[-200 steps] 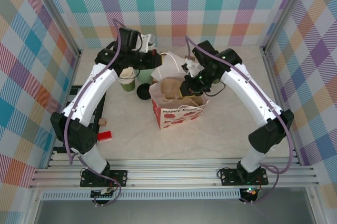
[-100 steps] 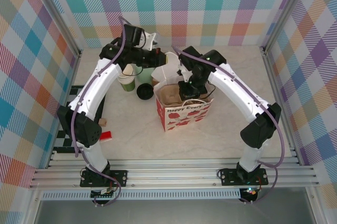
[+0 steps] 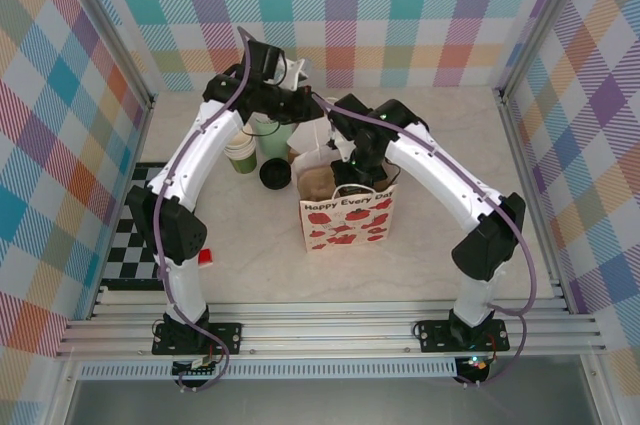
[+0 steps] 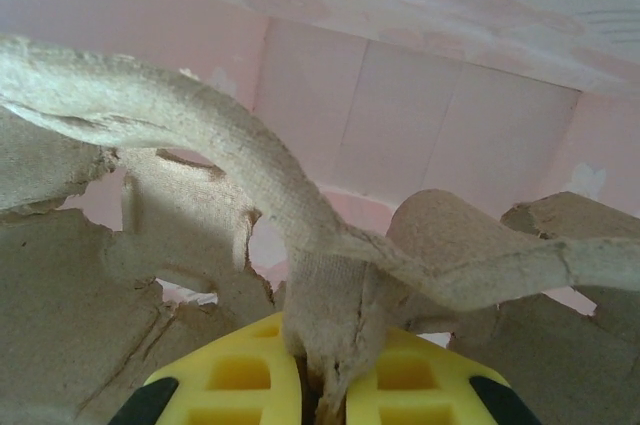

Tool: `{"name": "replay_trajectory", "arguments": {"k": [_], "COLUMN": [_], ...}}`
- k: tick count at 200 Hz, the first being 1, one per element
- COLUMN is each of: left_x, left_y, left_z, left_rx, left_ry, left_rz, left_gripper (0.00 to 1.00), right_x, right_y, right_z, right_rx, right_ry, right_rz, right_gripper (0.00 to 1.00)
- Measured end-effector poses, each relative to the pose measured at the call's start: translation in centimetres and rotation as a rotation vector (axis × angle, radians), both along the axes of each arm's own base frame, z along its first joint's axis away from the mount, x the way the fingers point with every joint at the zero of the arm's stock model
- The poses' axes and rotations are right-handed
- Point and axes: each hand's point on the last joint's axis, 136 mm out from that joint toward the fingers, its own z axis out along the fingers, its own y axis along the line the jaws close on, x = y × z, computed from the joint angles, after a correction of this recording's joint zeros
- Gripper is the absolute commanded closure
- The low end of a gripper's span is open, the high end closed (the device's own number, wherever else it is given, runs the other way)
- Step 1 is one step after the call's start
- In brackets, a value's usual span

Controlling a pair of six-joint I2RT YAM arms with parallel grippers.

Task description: Pack the takeout coffee

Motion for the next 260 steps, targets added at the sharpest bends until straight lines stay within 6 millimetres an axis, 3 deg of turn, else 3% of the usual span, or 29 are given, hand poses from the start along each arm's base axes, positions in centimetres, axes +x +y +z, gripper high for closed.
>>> {"name": "replay_trajectory", "arguments": {"k": [29, 50, 73, 95, 133, 166, 208, 238, 247, 260], "left_x": [-1.0, -3.1, -7.0, -11.9, -18.2, -20.6, -21.3, -21.2, -21.2, -21.2], "left_y": [0.6, 2.0, 3.8, 4.6, 2.5, 0.0, -3.4, -4.8, -4.8, -4.8], "left_z": [0.6, 1.5, 3.2, 4.8, 5.7, 3.8, 2.0, 0.9, 0.8, 0.8], "left_rx": [0.013, 0.032, 0.025, 0.002, -0.032, -0.021, 0.013, 0.032, 0.036, 0.04], "left_ry": [-0.022, -0.078, -0.205, -0.381, -0.614, -0.708, -0.799, -0.83, -0.837, -0.851], "left_rz": [-0.006, -0.004, -0.027, -0.1, -0.285, -0.437, -0.583, -0.636, -0.643, -0.649], "left_gripper": [0.48, 0.31, 0.16, 0.0, 0.0, 0.1, 0.19, 0.3, 0.36, 0.53], "right_x": [0.1, 0.1, 0.1, 0.1, 0.1, 0.2, 0.3, 0.3, 0.3, 0.3], "right_y": [0.0, 0.0, 0.0, 0.0, 0.1, 0.1, 0.2, 0.2, 0.2, 0.2], "right_z": [-0.3, -0.3, -0.3, -0.3, -0.6, -1.0, -1.1, -1.1, -1.1, -1.1], "right_rx": [-0.007, -0.007, -0.007, -0.006, -0.01, -0.019, -0.021, -0.021, -0.021, -0.021], "right_ry": [0.007, 0.009, 0.009, 0.011, 0.016, 0.025, 0.027, 0.028, 0.028, 0.028], "right_rz": [-0.011, -0.015, -0.016, -0.022, -0.022, -0.022, -0.022, -0.023, -0.023, -0.023], "right_gripper": [0.96, 0.97, 0.97, 0.97, 0.97, 0.97, 0.97, 0.97, 0.97, 0.97]}}
